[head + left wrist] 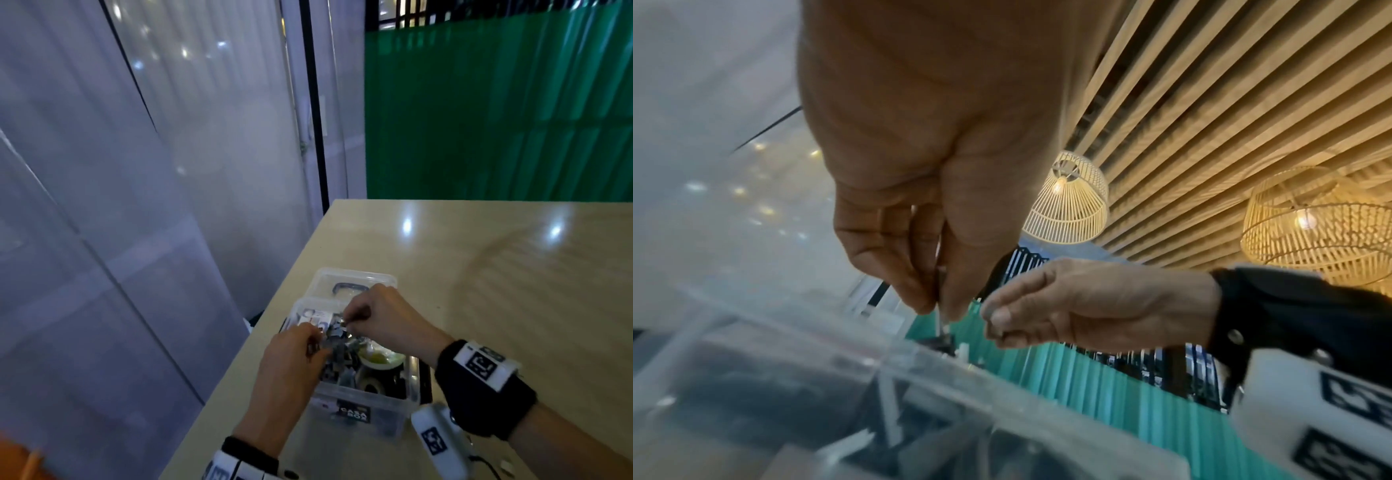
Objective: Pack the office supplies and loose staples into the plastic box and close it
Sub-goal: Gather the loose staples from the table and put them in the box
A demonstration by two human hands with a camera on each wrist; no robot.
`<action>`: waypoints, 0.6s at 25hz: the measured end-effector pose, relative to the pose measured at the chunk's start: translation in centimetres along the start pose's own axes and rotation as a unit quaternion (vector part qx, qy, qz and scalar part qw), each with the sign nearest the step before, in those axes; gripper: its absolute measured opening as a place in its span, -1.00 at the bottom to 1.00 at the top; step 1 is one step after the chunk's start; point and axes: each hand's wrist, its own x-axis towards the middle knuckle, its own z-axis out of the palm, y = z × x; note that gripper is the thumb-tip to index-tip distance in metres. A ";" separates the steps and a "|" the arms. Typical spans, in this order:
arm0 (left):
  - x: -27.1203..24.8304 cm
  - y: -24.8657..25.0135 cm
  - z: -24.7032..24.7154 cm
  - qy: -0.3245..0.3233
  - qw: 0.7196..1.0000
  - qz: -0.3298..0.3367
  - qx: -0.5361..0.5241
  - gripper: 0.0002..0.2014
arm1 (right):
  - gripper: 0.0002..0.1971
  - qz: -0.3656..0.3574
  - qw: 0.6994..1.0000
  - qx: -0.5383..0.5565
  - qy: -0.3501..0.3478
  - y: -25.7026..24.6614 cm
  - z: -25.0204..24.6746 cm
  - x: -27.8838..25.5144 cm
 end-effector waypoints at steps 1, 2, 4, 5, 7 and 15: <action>0.2 -0.4 0.6 -0.009 1.000 0.003 0.019 -0.92 | -0.86 -0.003 1.000 -0.011 -0.010 -0.1 0.7 0.9; 0.4 -0.7 1.1 -0.017 1.000 0.008 0.025 -0.91 | -0.86 -0.006 0.999 -0.025 -0.022 -0.1 1.2 1.7; 0.7 -1.1 1.6 -0.026 0.999 0.021 0.025 -0.92 | -0.87 -0.012 0.998 -0.054 -0.036 0.0 1.9 2.7; 0.8 -1.1 1.7 -0.025 0.999 0.031 0.028 -0.94 | -0.88 -0.012 0.997 -0.063 -0.036 0.1 2.0 3.0; 1.0 -0.8 1.6 -0.016 0.998 0.055 0.030 -0.91 | -0.86 -0.009 0.996 -0.081 -0.039 0.2 2.1 3.5; 1.8 -1.0 2.1 -0.082 0.988 0.099 0.084 -0.82 | -0.78 0.004 0.990 -0.106 -0.094 1.2 0.2 2.4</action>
